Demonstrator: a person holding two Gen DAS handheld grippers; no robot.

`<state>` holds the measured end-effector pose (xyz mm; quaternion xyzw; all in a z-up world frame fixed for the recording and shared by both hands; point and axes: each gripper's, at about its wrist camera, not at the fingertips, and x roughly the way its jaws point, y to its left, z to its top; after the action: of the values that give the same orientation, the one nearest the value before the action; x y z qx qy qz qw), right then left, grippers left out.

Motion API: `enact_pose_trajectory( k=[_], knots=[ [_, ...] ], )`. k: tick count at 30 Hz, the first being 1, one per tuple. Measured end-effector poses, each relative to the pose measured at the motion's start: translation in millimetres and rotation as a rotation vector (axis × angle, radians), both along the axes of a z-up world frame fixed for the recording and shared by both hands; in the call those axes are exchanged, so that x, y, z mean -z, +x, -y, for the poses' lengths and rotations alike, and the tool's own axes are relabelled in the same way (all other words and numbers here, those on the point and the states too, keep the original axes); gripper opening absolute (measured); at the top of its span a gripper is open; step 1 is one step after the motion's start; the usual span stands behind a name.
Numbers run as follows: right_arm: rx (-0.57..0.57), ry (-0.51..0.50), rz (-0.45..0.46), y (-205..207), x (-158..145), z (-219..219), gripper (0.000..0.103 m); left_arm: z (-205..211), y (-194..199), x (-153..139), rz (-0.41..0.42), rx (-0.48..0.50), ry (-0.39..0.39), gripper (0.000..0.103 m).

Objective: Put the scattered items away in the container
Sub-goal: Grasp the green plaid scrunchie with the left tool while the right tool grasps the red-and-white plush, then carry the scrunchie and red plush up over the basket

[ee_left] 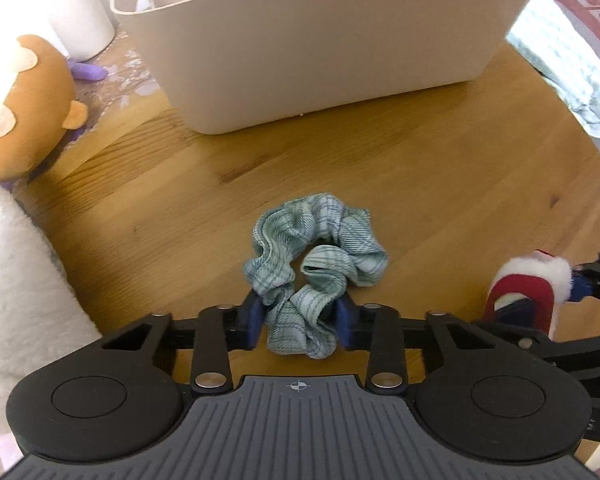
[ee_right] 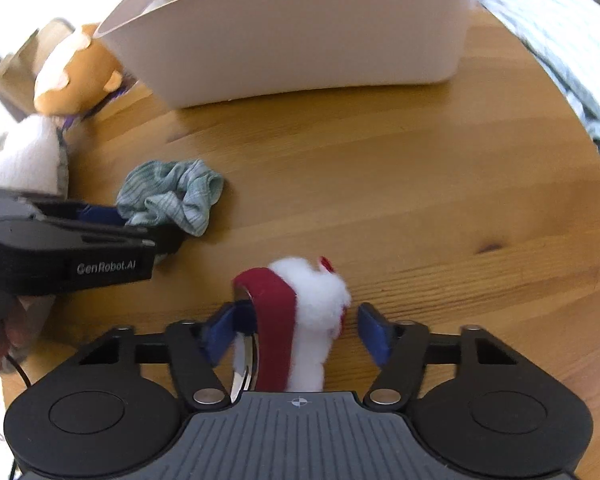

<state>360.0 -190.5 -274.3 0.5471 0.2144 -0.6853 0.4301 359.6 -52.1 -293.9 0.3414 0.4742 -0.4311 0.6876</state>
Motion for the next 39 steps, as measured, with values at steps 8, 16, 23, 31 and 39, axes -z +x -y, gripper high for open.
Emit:
enact_pose_trajectory(
  k=[8,16,23,31,39],
  knots=[
    [0.010,-0.021,0.011,0.7,-1.2,-7.6,0.037,-6.8,-2.0,-1.3,-0.019,-0.017,-0.005,0.020],
    [0.028,-0.046,0.029,-1.7,-3.7,-14.1,0.035,-18.5,-7.9,-15.1,-0.018,-0.054,-0.045,0.019],
    [0.026,-0.095,0.002,-3.8,-28.1,-26.6,0.035,-24.3,-24.8,-38.8,-0.004,-0.066,-0.095,0.019],
    [0.023,-0.179,-0.030,-16.8,-73.8,-41.1,0.035,-26.4,-41.3,-77.8,0.000,-0.092,-0.175,0.018],
    [0.025,-0.282,-0.075,-38.8,-119.3,-40.0,0.035,-13.0,-43.9,-118.0,0.023,-0.116,-0.249,0.018]
  ],
)
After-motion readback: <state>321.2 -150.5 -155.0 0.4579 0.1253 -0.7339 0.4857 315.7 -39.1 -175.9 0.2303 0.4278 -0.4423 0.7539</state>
